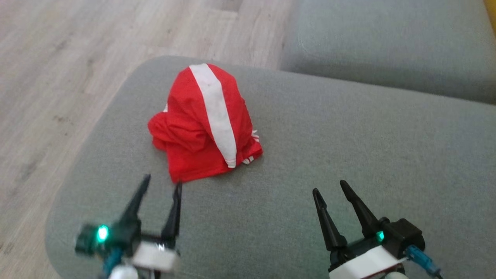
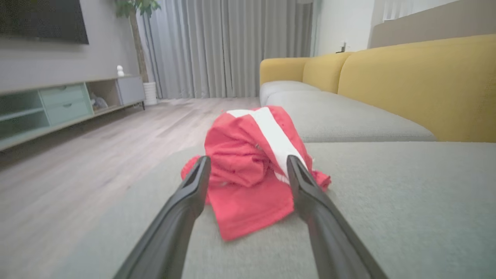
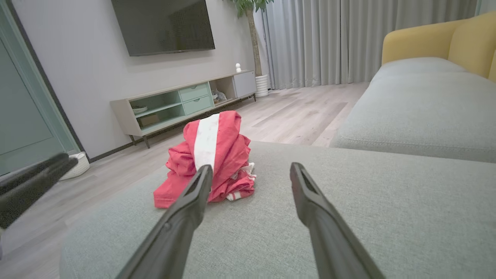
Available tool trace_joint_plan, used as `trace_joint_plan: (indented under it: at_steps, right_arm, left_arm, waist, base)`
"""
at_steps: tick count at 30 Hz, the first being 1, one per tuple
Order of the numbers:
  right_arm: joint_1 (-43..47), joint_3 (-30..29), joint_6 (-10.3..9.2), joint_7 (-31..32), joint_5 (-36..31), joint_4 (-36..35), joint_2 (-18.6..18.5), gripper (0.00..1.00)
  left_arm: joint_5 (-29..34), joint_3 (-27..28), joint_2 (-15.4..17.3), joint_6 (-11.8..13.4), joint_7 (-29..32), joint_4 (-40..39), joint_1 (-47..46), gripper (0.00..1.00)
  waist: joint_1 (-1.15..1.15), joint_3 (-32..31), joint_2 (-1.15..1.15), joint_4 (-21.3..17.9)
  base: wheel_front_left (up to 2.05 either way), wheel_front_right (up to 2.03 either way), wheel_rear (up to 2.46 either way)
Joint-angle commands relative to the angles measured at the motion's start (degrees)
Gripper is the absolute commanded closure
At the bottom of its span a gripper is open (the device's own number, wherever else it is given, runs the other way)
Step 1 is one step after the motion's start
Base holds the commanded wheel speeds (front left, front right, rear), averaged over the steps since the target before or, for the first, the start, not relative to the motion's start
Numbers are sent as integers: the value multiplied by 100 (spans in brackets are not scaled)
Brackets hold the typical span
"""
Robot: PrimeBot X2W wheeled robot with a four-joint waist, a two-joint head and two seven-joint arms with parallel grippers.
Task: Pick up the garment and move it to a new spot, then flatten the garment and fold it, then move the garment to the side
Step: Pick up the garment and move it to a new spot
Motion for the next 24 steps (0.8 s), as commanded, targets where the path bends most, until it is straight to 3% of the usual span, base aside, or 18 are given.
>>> trace_joint_plan:
  at_steps: [1,6,10,14,20,24]
  right_arm:
    - [-339,116,-4,-63,-49,-204,-39,0]
    - [-583,61,-4,-63,-199,-250,-39,0]
    - [-851,101,-4,-63,-275,-271,-39,0]
    - [-1118,136,-4,-63,-250,-335,-39,0]
    - [-1349,208,-4,-63,-232,-383,-39,0]
    - [-1422,231,-4,-63,-201,-390,-39,0]
  left_arm:
    - [42,156,94,-36,-56,-179,-655,0]
    - [19,-40,415,-263,254,178,-2154,0]
    - [-305,-310,697,-342,1085,626,-3471,0]
    - [-1066,-1004,1206,-350,2089,1271,-4482,0]
    - [-2125,-1769,1830,-351,2952,1994,-5251,0]
    - [-2602,-1988,2001,-352,3190,2432,-5442,0]
  waist:
    - [0,193,0,-126]
    - [0,715,0,-325]
    - [0,1099,0,-541]
    - [0,1436,0,-760]
    - [0,1777,0,-1041]
    - [0,1885,0,-1174]
  base:
    - [0,0,0]
    - [0,0,0]
    - [0,0,0]
    - [0,0,0]
    - [0,0,0]
    - [0,0,0]
